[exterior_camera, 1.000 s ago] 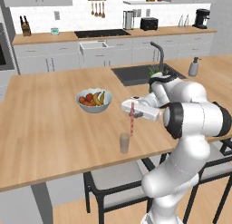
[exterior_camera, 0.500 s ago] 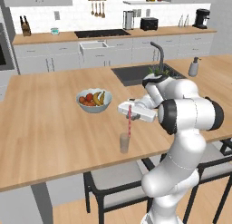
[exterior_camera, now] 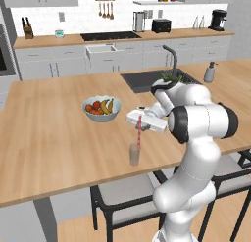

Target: Take a straw from the drawer in front and place it inside the glass cup on the dining counter.

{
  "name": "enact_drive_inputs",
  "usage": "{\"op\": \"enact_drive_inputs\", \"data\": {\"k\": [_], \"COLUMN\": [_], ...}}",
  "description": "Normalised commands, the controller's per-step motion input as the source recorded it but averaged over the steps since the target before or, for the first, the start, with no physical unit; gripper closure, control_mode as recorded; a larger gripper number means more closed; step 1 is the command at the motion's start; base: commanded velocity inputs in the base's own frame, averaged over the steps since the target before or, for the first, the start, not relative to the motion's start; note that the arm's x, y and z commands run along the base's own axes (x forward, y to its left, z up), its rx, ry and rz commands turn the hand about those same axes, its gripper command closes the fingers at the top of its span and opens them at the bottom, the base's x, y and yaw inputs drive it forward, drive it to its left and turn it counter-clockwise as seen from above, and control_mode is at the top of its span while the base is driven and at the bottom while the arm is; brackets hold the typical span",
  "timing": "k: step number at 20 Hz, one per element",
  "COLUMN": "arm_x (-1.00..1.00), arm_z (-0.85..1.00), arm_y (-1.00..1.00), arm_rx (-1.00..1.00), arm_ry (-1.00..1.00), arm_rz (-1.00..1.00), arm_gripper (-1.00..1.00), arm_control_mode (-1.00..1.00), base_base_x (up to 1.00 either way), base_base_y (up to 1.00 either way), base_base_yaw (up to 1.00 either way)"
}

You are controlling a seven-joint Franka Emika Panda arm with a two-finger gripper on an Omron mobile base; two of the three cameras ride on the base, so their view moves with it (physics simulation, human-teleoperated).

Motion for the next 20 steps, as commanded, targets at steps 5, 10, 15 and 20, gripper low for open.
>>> {"op": "enact_drive_inputs", "data": {"k": [5, 10, 15, 20], "arm_x": [0.0, 0.1, 0.17, 0.04], "arm_z": [-0.2, -0.19, -0.24, -0.19], "arm_y": [0.0, 0.0, 0.0, 0.0], "arm_rx": [0.0, 0.0, 0.0, 0.0], "arm_ry": [-0.04, -0.03, 0.0, -0.01], "arm_rz": [0.0, 0.01, 0.01, 0.01], "arm_gripper": [1.0, 1.0, 1.0, 1.0], "arm_control_mode": [-1.0, -1.0, -1.0, -1.0], "base_base_x": [0.0, 0.0, 0.0, 0.0], "base_base_y": [0.0, 0.0, 0.0, 0.0], "base_base_yaw": [0.0, 0.0, 0.0, 0.0]}}
